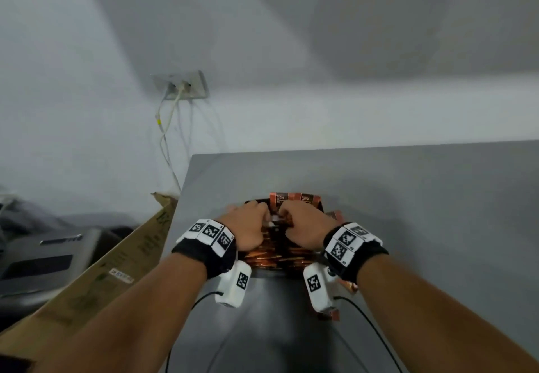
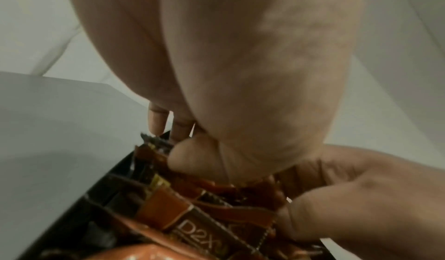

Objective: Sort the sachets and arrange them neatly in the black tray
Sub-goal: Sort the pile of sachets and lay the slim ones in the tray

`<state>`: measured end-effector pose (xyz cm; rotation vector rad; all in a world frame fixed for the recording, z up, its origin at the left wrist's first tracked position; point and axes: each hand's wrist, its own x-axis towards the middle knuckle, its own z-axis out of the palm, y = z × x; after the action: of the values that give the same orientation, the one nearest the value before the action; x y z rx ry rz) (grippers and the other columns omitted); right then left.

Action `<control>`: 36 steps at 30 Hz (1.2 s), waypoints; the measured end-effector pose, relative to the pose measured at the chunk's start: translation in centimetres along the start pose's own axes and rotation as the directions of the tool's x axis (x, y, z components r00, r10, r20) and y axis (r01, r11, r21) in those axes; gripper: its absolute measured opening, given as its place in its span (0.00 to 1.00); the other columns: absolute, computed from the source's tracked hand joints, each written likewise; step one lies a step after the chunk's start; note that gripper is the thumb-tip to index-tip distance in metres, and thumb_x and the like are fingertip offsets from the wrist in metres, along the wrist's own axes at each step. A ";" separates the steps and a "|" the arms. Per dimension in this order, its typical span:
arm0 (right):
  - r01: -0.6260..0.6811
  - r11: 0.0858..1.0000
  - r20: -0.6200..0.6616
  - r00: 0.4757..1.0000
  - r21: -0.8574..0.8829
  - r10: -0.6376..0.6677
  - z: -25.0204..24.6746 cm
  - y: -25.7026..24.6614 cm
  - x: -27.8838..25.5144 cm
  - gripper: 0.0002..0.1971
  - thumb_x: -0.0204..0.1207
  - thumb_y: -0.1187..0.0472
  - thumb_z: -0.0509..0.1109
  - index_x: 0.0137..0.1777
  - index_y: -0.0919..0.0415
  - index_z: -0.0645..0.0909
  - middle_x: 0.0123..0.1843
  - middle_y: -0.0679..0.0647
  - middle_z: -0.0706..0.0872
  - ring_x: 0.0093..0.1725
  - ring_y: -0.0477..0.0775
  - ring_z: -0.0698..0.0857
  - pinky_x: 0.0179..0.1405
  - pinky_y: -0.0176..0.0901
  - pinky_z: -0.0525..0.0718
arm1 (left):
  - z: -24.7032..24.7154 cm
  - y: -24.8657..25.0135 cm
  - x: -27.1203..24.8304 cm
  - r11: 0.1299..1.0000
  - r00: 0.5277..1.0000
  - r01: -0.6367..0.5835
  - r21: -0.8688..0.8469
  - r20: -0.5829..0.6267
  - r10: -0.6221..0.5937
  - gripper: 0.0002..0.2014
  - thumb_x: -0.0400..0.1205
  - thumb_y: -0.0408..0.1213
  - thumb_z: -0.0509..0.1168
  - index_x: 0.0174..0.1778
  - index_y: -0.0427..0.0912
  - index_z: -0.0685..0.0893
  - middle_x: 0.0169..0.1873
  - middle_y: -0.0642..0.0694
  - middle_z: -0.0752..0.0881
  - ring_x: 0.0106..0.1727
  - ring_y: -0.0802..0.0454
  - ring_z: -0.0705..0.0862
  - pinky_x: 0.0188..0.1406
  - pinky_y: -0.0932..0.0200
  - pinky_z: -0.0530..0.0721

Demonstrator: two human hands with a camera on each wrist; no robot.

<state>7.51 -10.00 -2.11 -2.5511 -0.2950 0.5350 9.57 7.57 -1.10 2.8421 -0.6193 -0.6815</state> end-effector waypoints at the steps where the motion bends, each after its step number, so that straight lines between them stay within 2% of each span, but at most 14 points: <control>1: -0.010 1.000 0.032 0.999 0.012 0.009 0.1 0.0 0.0 0.14 0.75 0.62 0.70 0.59 0.51 0.77 0.60 0.50 0.82 0.60 0.55 0.82 0.63 0.51 0.81 | 0.0 -0.2 0.0 0.999 1.000 0.001 -0.042 -0.008 -0.001 0.18 0.74 0.31 0.64 0.56 0.54 0.74 0.52 0.55 0.74 0.53 0.52 0.75 0.56 0.57 0.69; 4: -0.021 0.988 0.030 0.999 0.151 0.017 -0.3 0.3 -0.6 0.18 0.76 0.57 0.72 0.66 0.52 0.78 0.60 0.47 0.83 0.60 0.49 0.83 0.59 0.42 0.81 | -0.2 -0.7 -0.2 0.990 1.000 0.024 -0.139 0.009 -0.023 0.19 0.73 0.35 0.66 0.59 0.55 0.76 0.52 0.55 0.82 0.53 0.52 0.81 0.55 0.55 0.75; 7: -0.030 0.986 0.034 0.999 0.161 0.025 -0.8 0.9 -1.3 0.21 0.78 0.54 0.73 0.71 0.49 0.77 0.62 0.44 0.83 0.58 0.44 0.81 0.43 0.25 0.67 | -0.2 -0.9 -0.1 0.992 1.000 0.011 -0.128 0.007 -0.010 0.20 0.75 0.38 0.66 0.62 0.54 0.78 0.53 0.55 0.81 0.56 0.51 0.81 0.59 0.54 0.74; 10: -0.047 0.975 0.036 0.999 0.219 0.040 -1.0 1.4 -1.7 0.21 0.77 0.54 0.72 0.71 0.46 0.77 0.62 0.45 0.84 0.54 0.42 0.84 0.46 0.31 0.78 | -0.2 -0.7 -0.3 0.991 1.000 0.019 -0.134 0.008 -0.018 0.20 0.77 0.38 0.65 0.67 0.53 0.78 0.57 0.52 0.79 0.56 0.51 0.77 0.64 0.50 0.72; 12: -0.057 0.953 -0.048 0.996 0.297 0.075 -1.6 2.1 -2.0 0.18 0.78 0.57 0.70 0.67 0.44 0.79 0.58 0.43 0.84 0.51 0.43 0.85 0.47 0.37 0.85 | -0.4 -0.7 -0.5 0.987 1.000 0.022 -0.159 -0.008 -0.024 0.18 0.79 0.40 0.64 0.66 0.53 0.77 0.58 0.53 0.80 0.58 0.51 0.78 0.67 0.49 0.70; 14: -0.085 0.947 -0.187 0.971 0.311 0.149 -2.6 3.7 -2.6 0.14 0.80 0.61 0.68 0.63 0.48 0.82 0.56 0.45 0.84 0.51 0.45 0.85 0.47 0.36 0.82 | -0.6 -0.6 -0.8 0.987 0.993 -0.025 -0.158 -0.114 0.007 0.13 0.80 0.44 0.65 0.61 0.54 0.78 0.58 0.54 0.82 0.61 0.51 0.80 0.69 0.48 0.69; 16: -0.190 0.959 -0.283 0.927 0.209 0.245 -3.5 6.5 -3.3 0.10 0.81 0.60 0.68 0.61 0.53 0.83 0.57 0.47 0.85 0.54 0.48 0.84 0.52 0.39 0.80 | -0.8 0.2 -1.2 0.983 0.975 -0.091 -0.160 -0.215 0.056 0.12 0.78 0.44 0.68 0.56 0.55 0.79 0.54 0.56 0.83 0.59 0.52 0.80 0.67 0.51 0.70; 19: -0.345 0.938 -0.204 0.918 0.009 0.340 -3.4 10.4 -4.8 0.08 0.78 0.54 0.72 0.55 0.53 0.84 0.55 0.51 0.87 0.52 0.51 0.84 0.51 0.44 0.82 | -1.0 3.5 -2.0 0.967 0.951 -0.227 -0.112 -0.238 0.196 0.11 0.74 0.41 0.68 0.52 0.54 0.83 0.49 0.57 0.83 0.55 0.55 0.79 0.63 0.54 0.72; 23: -0.325 0.934 -0.079 0.945 -0.151 0.316 -1.3 11.9 -6.8 0.14 0.70 0.51 0.78 0.54 0.51 0.83 0.48 0.49 0.89 0.45 0.51 0.86 0.38 0.38 0.78 | 0.3 9.3 -3.1 0.887 0.881 -0.457 0.060 -0.104 0.461 0.10 0.72 0.41 0.69 0.49 0.51 0.86 0.44 0.55 0.86 0.50 0.52 0.79 0.57 0.51 0.75; 25: -0.268 0.926 -0.104 0.963 -0.265 0.249 0.0 12.3 -7.6 0.18 0.74 0.47 0.74 0.63 0.46 0.81 0.54 0.51 0.88 0.50 0.54 0.86 0.43 0.39 0.77 | 1.6 11.6 -3.8 0.835 0.842 -0.538 0.118 0.021 0.539 0.11 0.75 0.37 0.68 0.53 0.47 0.86 0.47 0.49 0.88 0.50 0.48 0.83 0.53 0.53 0.79; 27: -0.238 0.908 -0.105 0.971 -0.346 0.215 1.1 13.0 -8.1 0.20 0.79 0.53 0.69 0.71 0.42 0.78 0.63 0.54 0.82 0.61 0.59 0.83 0.58 0.45 0.77 | 3.4 13.3 -4.4 0.817 0.828 -0.556 0.149 0.179 0.531 0.13 0.79 0.34 0.68 0.60 0.42 0.85 0.52 0.43 0.87 0.53 0.45 0.85 0.49 0.54 0.81; 30: -0.316 0.916 -0.144 0.947 -0.248 0.287 2.2 13.9 -8.7 0.20 0.77 0.60 0.68 0.67 0.42 0.78 0.68 0.53 0.76 0.70 0.62 0.76 0.74 0.53 0.70 | 6.3 14.3 -4.8 0.820 0.850 -0.510 0.260 0.302 0.432 0.16 0.80 0.32 0.68 0.64 0.42 0.83 0.58 0.42 0.86 0.55 0.41 0.87 0.49 0.51 0.86; 32: -0.346 0.916 -0.177 0.933 -0.204 0.313 2.6 14.3 -9.2 0.14 0.77 0.52 0.71 0.62 0.45 0.77 0.66 0.55 0.77 0.69 0.62 0.77 0.73 0.54 0.69 | 7.8 14.3 -4.9 0.822 0.869 -0.469 0.324 0.337 0.363 0.18 0.80 0.33 0.68 0.67 0.41 0.81 0.63 0.41 0.83 0.57 0.40 0.86 0.48 0.51 0.85; 36: -0.417 0.904 -0.209 0.896 -0.096 0.391 2.1 15.1 -10.5 0.21 0.73 0.42 0.77 0.59 0.52 0.79 0.60 0.57 0.81 0.62 0.61 0.80 0.65 0.51 0.76 | 9.8 13.6 -5.0 0.834 0.898 -0.422 0.354 0.288 0.332 0.26 0.80 0.35 0.70 0.75 0.42 0.73 0.70 0.39 0.75 0.68 0.37 0.75 0.54 0.47 0.82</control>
<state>-1.25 -25.05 -8.45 -2.7875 0.2864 0.4304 -3.87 -3.12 -4.56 2.8696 -1.4809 -0.8756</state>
